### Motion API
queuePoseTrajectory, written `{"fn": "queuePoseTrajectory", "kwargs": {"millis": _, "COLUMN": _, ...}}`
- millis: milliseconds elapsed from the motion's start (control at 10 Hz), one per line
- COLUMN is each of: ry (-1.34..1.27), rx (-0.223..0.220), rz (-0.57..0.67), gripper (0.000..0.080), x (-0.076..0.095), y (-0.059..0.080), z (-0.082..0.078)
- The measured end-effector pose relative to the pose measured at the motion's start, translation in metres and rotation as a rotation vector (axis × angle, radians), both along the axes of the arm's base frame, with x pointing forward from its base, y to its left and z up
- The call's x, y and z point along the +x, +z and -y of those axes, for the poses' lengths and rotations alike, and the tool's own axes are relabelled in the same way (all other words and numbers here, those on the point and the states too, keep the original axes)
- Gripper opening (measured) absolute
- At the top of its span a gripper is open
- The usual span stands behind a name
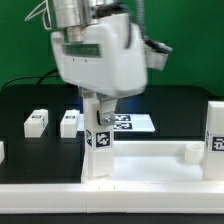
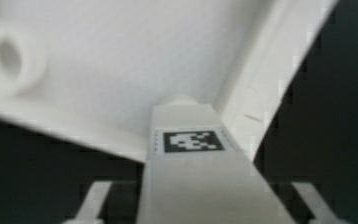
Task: Assemble desk
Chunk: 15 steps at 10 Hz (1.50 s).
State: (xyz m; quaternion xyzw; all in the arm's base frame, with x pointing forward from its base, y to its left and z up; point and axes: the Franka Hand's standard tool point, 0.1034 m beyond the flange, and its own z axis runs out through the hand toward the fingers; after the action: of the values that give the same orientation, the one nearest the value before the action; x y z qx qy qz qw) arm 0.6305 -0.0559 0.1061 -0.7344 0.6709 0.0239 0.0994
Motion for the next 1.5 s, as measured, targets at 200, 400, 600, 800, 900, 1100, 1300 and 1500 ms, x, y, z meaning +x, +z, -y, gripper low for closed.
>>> {"fn": "queuePoseTrajectory", "kwargs": {"millis": 200, "ry": -0.046, "rx": 0.013, "rz": -0.006, "gripper": 0.0296, "x": 0.0, "y": -0.001, "z": -0.002}}
{"fn": "queuePoseTrajectory", "kwargs": {"millis": 400, "ry": -0.004, "rx": 0.008, "rz": 0.002, "gripper": 0.0543, "x": 0.0, "y": 0.0, "z": -0.002}}
{"fn": "queuePoseTrajectory", "kwargs": {"millis": 600, "ry": 0.195, "rx": -0.032, "rz": 0.035, "gripper": 0.0616, "x": -0.004, "y": -0.006, "z": -0.004}}
{"fn": "queuePoseTrajectory", "kwargs": {"millis": 800, "ry": 0.527, "rx": -0.065, "rz": 0.037, "gripper": 0.0645, "x": -0.009, "y": -0.007, "z": -0.015}}
{"fn": "queuePoseTrajectory", "kwargs": {"millis": 900, "ry": 0.593, "rx": -0.071, "rz": 0.048, "gripper": 0.0648, "x": -0.01, "y": -0.008, "z": -0.013}}
{"fn": "queuePoseTrajectory", "kwargs": {"millis": 1100, "ry": 0.73, "rx": -0.081, "rz": 0.071, "gripper": 0.0649, "x": -0.01, "y": -0.008, "z": -0.012}}
{"fn": "queuePoseTrajectory", "kwargs": {"millis": 1300, "ry": 1.016, "rx": -0.118, "rz": 0.102, "gripper": 0.0649, "x": -0.011, "y": -0.005, "z": -0.004}}
{"fn": "queuePoseTrajectory", "kwargs": {"millis": 1500, "ry": 1.269, "rx": -0.149, "rz": 0.13, "gripper": 0.0649, "x": -0.006, "y": 0.001, "z": 0.002}}
